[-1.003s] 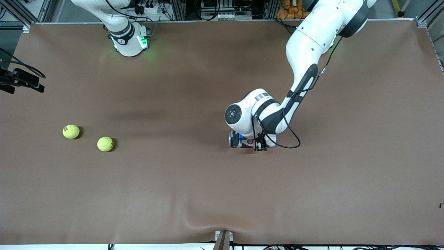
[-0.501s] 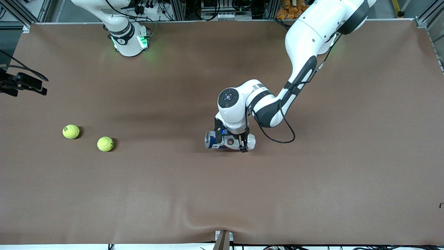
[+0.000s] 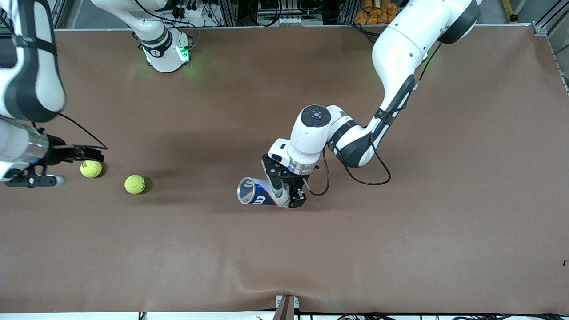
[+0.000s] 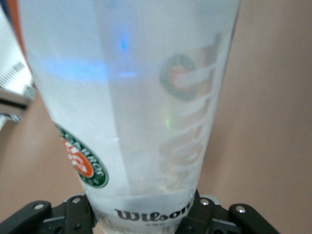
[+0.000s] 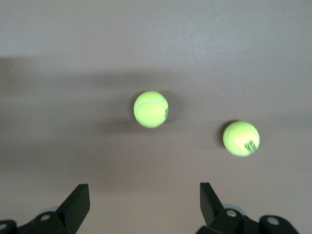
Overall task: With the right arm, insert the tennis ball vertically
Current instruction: 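Stand the tube upright with the left gripper while the right gripper grasps a ball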
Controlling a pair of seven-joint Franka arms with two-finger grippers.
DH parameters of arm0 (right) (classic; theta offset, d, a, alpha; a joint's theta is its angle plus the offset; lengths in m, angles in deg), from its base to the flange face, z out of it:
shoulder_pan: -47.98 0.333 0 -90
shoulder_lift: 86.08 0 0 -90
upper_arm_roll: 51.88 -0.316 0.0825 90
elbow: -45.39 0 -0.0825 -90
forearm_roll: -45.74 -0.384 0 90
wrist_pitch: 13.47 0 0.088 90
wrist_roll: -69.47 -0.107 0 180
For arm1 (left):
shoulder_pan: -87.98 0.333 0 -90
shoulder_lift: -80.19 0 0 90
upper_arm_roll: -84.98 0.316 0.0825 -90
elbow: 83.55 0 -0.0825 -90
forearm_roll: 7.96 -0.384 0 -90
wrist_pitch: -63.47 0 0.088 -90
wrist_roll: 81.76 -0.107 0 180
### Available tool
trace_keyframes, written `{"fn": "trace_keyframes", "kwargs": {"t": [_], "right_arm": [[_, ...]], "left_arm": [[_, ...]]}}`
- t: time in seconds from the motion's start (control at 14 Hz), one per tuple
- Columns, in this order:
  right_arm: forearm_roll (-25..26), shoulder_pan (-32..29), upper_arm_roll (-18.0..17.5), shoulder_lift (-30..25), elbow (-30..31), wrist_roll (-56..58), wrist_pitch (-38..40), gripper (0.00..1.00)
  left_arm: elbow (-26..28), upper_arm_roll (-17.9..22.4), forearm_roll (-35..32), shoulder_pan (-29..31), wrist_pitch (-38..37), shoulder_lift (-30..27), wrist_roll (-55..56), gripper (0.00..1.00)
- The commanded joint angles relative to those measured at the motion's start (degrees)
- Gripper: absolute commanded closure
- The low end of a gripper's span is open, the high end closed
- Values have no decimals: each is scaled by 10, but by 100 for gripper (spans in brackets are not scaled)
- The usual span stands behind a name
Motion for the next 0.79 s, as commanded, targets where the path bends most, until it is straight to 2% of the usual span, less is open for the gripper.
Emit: {"fn": "trace_keyframes", "kwargs": {"t": [0.0, 0.21, 0.43, 0.72], "right_arm": [[-6, -6, -1, 30, 27, -7, -58, 0], [-6, -6, -1, 70, 51, -9, -123, 0], [-6, -4, -1, 84, 94, -9, -213, 0], [-6, -2, -1, 115, 112, -9, -280, 0]], "left_arm": [[19, -4, 9, 7, 110, 13, 59, 34], [28, -3, 8, 6, 219, 48, 106, 35], [29, -1, 9, 3, 330, 94, 114, 35], [35, -1, 9, -4, 337, 107, 130, 37]]}}
